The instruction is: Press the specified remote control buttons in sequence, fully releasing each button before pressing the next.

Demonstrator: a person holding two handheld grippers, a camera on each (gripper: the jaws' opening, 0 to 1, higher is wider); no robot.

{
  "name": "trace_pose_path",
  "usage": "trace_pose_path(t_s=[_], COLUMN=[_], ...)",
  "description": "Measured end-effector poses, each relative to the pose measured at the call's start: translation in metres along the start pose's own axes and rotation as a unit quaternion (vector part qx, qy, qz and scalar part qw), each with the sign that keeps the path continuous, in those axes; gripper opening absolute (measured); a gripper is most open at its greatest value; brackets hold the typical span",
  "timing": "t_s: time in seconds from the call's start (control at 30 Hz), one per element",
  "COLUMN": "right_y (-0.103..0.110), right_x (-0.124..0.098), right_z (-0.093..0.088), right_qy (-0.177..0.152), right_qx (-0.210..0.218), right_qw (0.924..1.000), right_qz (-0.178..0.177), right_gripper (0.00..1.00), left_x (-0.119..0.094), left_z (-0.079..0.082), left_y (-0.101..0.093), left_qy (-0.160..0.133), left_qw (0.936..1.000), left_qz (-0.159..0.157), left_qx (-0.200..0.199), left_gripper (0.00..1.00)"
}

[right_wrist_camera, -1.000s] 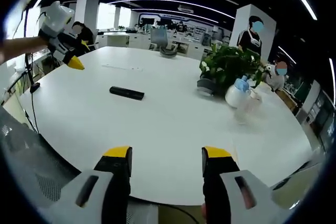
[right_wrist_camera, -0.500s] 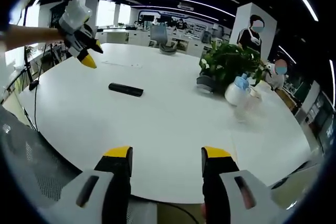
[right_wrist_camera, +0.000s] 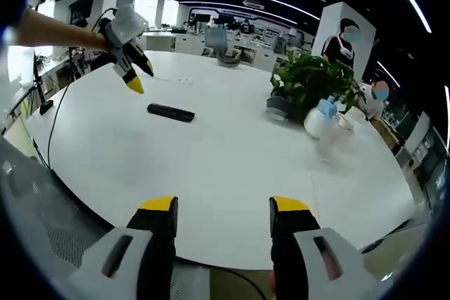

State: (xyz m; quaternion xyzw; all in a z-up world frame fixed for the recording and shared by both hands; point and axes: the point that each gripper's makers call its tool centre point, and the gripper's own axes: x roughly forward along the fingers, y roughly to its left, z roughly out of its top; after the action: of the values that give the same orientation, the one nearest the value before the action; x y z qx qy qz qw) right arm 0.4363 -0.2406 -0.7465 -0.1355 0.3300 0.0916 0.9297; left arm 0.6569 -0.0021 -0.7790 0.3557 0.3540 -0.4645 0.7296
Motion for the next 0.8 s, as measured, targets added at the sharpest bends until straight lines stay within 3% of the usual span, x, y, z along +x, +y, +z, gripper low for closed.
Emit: trace_pose_path(t_s=[0.23, 0.6, 0.8], right_y=[-0.001, -0.001, 0.001], right_x=[0.001, 0.003, 0.004], right_z=[-0.003, -0.007, -0.009], right_qy=[0.008, 0.021, 0.030], right_qx=[-0.002, -0.007, -0.014], right_qw=[1.0000, 0.9998, 0.9994], right_qz=[-0.001, -0.003, -0.001], right_gripper=[0.54, 0.54, 0.54], left_x=[0.018, 0.052, 0.070], left_z=[-0.002, -0.009, -0.021], left_y=[0.003, 0.005, 0.003], left_qy=[0.026, 0.050, 0.076], left_qw=[0.9991, 0.9966, 0.9931], left_qz=[-0.028, -0.064, -0.089], left_qx=[0.021, 0.016, 0.008], left_gripper=[0.47, 0.42, 0.41])
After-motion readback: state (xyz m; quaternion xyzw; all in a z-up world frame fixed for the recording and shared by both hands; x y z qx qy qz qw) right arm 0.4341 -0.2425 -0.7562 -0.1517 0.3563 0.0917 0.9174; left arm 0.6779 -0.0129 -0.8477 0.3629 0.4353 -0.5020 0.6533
